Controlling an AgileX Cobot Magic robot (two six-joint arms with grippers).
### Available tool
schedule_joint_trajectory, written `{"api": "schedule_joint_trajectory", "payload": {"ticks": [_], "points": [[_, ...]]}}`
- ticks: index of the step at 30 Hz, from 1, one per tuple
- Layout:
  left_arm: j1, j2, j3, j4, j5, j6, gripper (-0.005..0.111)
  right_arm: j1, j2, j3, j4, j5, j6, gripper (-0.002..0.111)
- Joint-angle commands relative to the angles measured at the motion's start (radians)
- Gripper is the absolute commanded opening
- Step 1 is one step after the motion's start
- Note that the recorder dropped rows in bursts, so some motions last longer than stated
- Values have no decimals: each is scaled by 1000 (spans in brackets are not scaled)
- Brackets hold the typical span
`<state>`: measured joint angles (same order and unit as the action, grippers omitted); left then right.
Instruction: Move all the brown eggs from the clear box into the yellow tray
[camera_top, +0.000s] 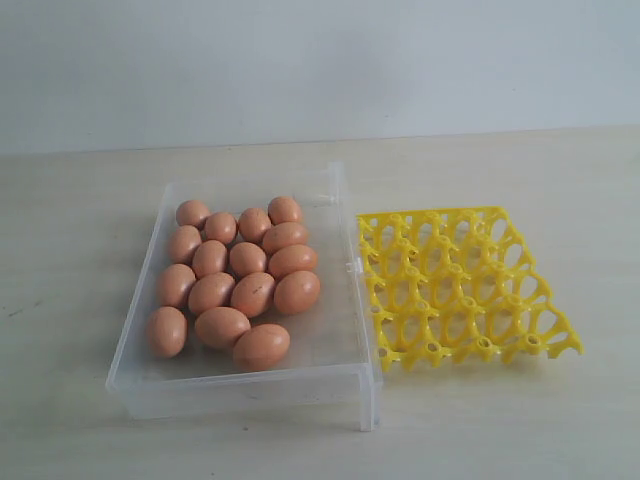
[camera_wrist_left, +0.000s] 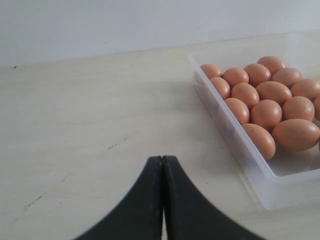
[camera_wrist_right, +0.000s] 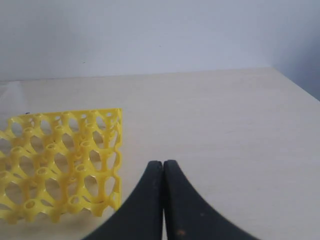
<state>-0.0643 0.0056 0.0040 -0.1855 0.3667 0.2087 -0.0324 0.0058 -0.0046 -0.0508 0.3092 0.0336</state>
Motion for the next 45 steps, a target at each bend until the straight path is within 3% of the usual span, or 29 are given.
{"api": "schedule_joint_trajectory", "payload": {"ticks": [1, 4, 10, 15, 22, 29, 35, 40, 45], "points": [[-4, -6, -4, -3, -10, -3, 0, 4, -6, 5, 12, -149, 38, 0], [-4, -6, -4, -3, -10, -3, 0, 4, -6, -41, 19, -203, 41, 0], [-4, -6, -4, -3, -10, -3, 0, 4, 52, -294, 19, -32, 12, 0], [-4, -6, -4, -3, -10, -3, 0, 11, 221, -477, 19, 4, -41, 0], [-4, -6, -4, -3, -10, -3, 0, 99, 506, -700, 258, 355, -196, 0], [-4, -6, -4, -3, -10, -3, 0, 258, 858, -832, 463, 524, -312, 0], [-4, -6, -4, -3, -10, -3, 0, 467, 1173, -1001, 425, 643, -322, 3], [-4, -6, -4, -3, -10, -3, 0, 659, 1399, -1174, 382, 650, -318, 21], [-4, -6, -4, -3, -10, -3, 0, 765, 1603, -1351, 335, 661, -239, 41]]}}
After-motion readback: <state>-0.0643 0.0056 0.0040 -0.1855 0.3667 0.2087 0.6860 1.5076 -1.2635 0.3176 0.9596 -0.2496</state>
